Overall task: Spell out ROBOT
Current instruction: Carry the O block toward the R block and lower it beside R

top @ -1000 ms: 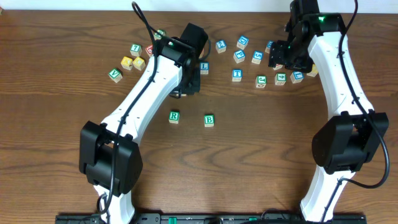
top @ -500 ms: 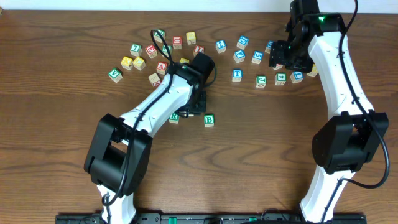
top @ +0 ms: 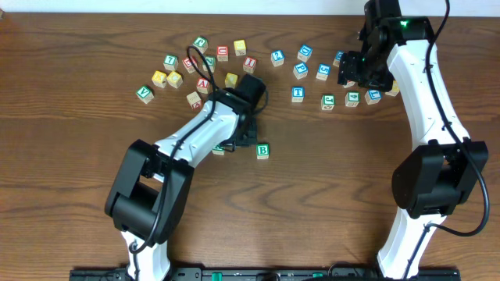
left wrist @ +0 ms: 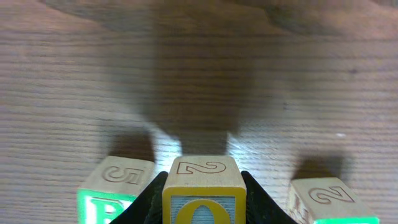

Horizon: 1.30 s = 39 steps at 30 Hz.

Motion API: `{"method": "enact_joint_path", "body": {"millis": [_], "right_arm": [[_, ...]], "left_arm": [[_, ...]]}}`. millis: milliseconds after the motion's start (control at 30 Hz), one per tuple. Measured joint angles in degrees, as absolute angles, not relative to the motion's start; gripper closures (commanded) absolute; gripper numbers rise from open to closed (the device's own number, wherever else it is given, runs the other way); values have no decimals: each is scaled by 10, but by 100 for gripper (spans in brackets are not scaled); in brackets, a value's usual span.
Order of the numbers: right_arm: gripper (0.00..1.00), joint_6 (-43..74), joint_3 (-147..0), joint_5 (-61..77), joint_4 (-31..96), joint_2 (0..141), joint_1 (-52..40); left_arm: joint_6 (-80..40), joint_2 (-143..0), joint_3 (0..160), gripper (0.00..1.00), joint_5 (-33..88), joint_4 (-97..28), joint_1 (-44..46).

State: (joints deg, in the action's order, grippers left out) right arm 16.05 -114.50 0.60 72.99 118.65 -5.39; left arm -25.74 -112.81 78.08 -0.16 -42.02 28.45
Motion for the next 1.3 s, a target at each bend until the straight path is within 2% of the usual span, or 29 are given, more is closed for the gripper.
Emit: {"method": "enact_joint_path", "body": {"millis": [467,933,1067,1300], "right_arm": [[27,161,-1145,6,735,1187,-54],[27,161,-1145,6,734,1187,-58],[27,161,-1145,6,733,1187,-58],[27,161,-1145,6,733,1187,-58]], "left_arm": [[-235,-1128,757,72,-3,-431,263],[-225,-1128,756,72,-21,-342,259],[-225,-1128,756,64,-23,-342,259],[-222,-1130,756,61,-26,-341,259]]}}
